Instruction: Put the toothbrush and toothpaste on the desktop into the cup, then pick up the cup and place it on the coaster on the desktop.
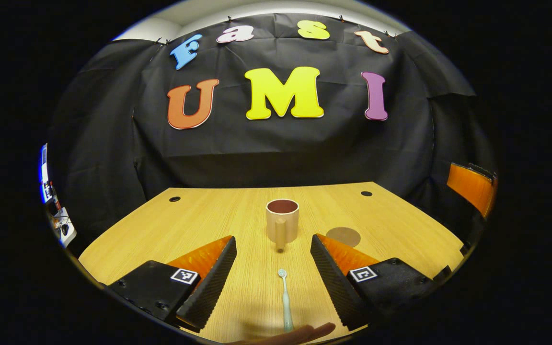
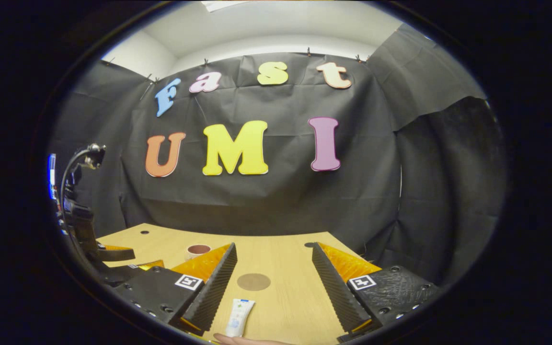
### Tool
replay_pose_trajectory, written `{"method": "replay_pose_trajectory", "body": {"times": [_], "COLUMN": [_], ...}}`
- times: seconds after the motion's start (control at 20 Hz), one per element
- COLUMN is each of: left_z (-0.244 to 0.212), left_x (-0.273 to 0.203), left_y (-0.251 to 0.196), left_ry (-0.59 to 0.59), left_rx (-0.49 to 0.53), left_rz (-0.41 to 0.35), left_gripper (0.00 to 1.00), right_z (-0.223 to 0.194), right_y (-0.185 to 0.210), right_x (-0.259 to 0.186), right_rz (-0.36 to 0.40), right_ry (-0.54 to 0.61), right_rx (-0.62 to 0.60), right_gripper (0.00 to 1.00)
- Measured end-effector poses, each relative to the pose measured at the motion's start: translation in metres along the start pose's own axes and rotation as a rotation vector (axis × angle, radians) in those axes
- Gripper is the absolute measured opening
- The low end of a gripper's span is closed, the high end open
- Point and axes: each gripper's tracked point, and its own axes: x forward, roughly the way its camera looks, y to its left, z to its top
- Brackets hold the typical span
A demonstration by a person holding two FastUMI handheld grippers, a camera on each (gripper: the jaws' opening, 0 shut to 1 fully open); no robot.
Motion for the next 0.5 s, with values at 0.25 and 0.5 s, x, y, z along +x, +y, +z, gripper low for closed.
{"method": "replay_pose_trajectory", "body": {"times": [0.25, 0.5], "left_z": [-0.049, -0.101], "left_x": [0.017, 0.025], "left_y": [-0.013, -0.025], "left_ry": [0.189, 0.359], "left_rx": [-0.047, -0.027], "left_rz": [-0.047, -0.06], "left_gripper": [0.99, 0.97], "right_z": [-0.027, -0.072], "right_y": [-0.009, -0.006], "right_x": [0.01, 0.024], "right_rz": [0.002, 0.028], "right_ry": [0.056, 0.171], "right_rx": [0.0, -0.013], "right_gripper": [0.95, 0.96]}}
